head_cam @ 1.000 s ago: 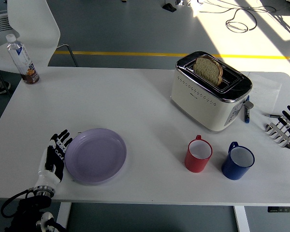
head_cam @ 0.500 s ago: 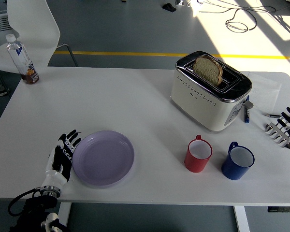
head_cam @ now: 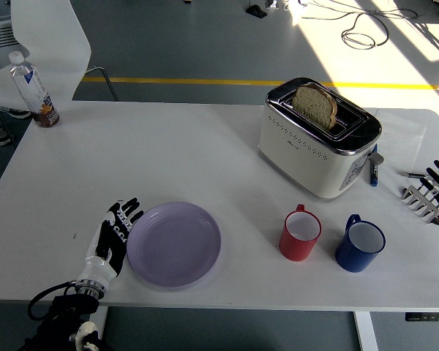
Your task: Push plate across desktop,pick up the break from the machine,place the break in the plate
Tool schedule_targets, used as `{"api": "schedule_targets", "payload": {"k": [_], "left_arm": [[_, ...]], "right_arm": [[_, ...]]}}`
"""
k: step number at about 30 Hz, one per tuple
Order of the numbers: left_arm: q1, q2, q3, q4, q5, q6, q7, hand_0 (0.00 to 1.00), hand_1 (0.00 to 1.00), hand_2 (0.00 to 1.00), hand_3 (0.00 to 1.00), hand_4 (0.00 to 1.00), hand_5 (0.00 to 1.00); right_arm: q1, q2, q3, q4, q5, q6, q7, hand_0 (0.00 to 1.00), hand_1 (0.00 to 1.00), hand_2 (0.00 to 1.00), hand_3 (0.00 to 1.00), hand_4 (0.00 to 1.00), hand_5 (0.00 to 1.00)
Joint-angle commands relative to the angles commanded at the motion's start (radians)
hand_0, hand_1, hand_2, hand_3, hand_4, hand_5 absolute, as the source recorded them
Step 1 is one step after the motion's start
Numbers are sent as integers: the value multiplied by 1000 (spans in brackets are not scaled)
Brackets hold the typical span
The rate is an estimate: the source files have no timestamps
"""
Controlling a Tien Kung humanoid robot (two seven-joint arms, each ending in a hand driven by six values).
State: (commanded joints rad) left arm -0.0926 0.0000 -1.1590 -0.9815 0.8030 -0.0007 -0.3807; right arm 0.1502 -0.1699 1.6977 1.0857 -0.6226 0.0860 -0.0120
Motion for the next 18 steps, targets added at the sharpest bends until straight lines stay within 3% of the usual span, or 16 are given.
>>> {"api": "schedule_targets", "payload": {"k": [18], "left_arm": [[-44, 0, 73, 26, -42, -32, 6, 849, 853, 876, 792, 515, 998]], "right_arm": [[4, 2, 4, 0, 0, -1, 0, 780, 736, 738, 742, 467, 821]]}}
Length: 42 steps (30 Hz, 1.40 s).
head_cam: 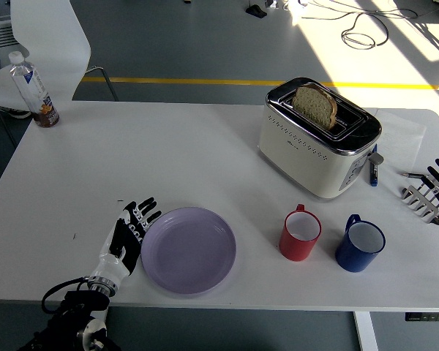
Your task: Push plate across desktop,pick up the break from the machine,place the break in the plate
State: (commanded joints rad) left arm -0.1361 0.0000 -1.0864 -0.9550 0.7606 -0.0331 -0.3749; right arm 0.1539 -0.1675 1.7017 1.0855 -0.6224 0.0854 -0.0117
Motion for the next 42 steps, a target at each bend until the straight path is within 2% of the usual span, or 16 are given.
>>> {"api": "schedule_targets", "payload": {"k": [14, 42], "left_arm": [[-45, 0, 53, 25, -25, -28, 8, 825, 843, 869, 789, 510, 998], [-60, 0, 84, 42, -44, -56, 8, 801, 825, 859, 788, 513, 998]], "right_arm": [[-1, 0, -2, 0, 0, 0, 0, 780, 735, 736, 742, 466, 824], [-13, 1, -4, 3, 0, -1, 1, 779, 734, 734, 742, 467, 822]]}}
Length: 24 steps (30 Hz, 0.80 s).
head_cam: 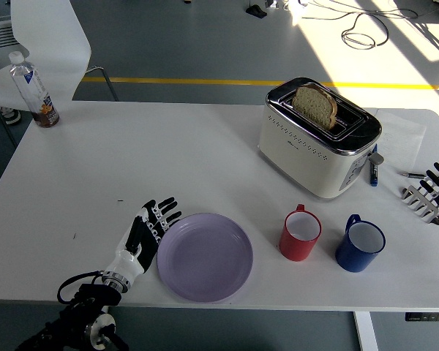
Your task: Push plate across desktop,pick up the break from the machine,place the break in the plate
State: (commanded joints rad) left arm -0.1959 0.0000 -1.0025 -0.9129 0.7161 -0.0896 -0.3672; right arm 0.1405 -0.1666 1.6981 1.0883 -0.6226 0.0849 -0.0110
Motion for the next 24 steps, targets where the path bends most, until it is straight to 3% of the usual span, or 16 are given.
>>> {"api": "schedule_targets", "payload": {"k": [12, 16, 19, 24], "left_arm": [[-16, 0, 9, -13, 1, -5, -2, 791, 817, 857, 788, 512, 998], [-11, 0, -6, -24, 17, 18, -10, 798, 823, 857, 782, 513, 998], [6, 0, -58, -49, 58, 61, -25, 798, 823, 857, 782, 513, 998], [43, 0, -205, -100, 131, 107, -29, 810, 826, 859, 782, 515, 998]], "right_arm": [[9, 3, 1, 0, -1, 0, 0, 779, 734, 734, 742, 467, 821], [11, 3, 2, 2, -1, -1, 0, 779, 733, 733, 742, 467, 822], [8, 2, 1, 16, -6, -4, 1, 779, 733, 733, 742, 467, 822], [7, -8, -5, 59, -40, -11, 0, 779, 733, 732, 742, 467, 816]]}}
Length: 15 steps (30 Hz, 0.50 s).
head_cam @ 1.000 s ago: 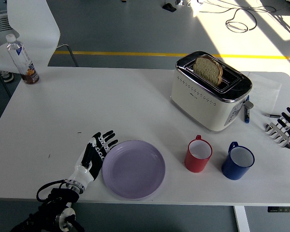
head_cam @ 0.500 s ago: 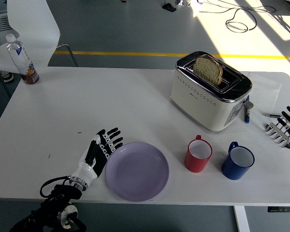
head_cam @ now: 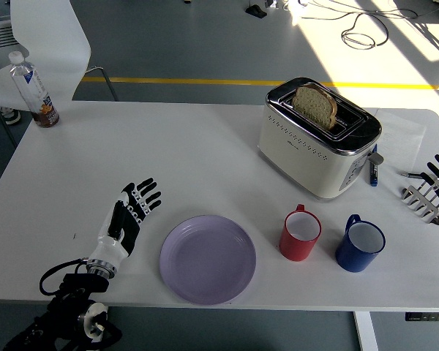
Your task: Push plate across desktop,pick up the break from the machine,place the break in the plate
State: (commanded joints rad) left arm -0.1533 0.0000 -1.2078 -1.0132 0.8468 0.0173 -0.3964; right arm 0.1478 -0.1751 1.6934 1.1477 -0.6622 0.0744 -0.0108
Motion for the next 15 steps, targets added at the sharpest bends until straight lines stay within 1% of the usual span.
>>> {"api": "schedule_targets", "payload": {"k": [2, 3, 4, 5, 6, 8, 9, 11, 14, 15], "left_arm": [[14, 0, -59, -23, 14, 5, 5, 810, 826, 859, 782, 515, 998], [21, 0, -83, -35, 21, 6, 7, 809, 823, 859, 781, 516, 998], [26, 0, -110, -46, 26, 8, 9, 809, 823, 859, 781, 516, 998], [37, 0, -145, -66, 33, 9, 13, 809, 823, 859, 781, 516, 998], [40, 0, -163, -73, 35, 9, 15, 809, 823, 859, 781, 516, 998], [56, 0, -214, -104, 34, 7, 21, 809, 823, 859, 781, 516, 998], [59, 0, -229, -110, 33, 7, 22, 809, 820, 857, 780, 514, 998], [75, 0, -277, -139, 18, 5, 25, 809, 820, 857, 780, 514, 998], [90, 0, -328, -165, 13, 4, 28, 809, 820, 857, 780, 514, 998], [93, 0, -339, -169, 13, 4, 29, 809, 818, 857, 779, 513, 998]], "right_arm": [[1, -7, -7, 24, -22, -6, 0, 779, 733, 732, 742, 467, 816], [1, -13, -12, 37, -35, -10, 0, 779, 735, 733, 742, 477, 772], [2, -17, -17, 49, -48, -13, 1, 779, 735, 733, 742, 477, 772], [6, -28, -30, 72, -75, -27, 4, 779, 735, 733, 742, 477, 772], [7, -32, -33, 80, -85, -31, 5, 779, 735, 733, 742, 477, 772], [23, -58, -62, 113, -139, -59, 13, 779, 735, 733, 742, 477, 772], [26, -64, -68, 120, -156, -65, 15, 793, 764, 778, 771, 617, 501], [59, -102, -108, 148, -232, -96, 23, 793, 764, 778, 771, 617, 501], [117, -154, -168, 162, -337, -135, 28, 793, 764, 778, 771, 617, 501], [136, -167, -185, 162, -375, -143, 29, 844, 811, 851, 848, 717, 391]]}}
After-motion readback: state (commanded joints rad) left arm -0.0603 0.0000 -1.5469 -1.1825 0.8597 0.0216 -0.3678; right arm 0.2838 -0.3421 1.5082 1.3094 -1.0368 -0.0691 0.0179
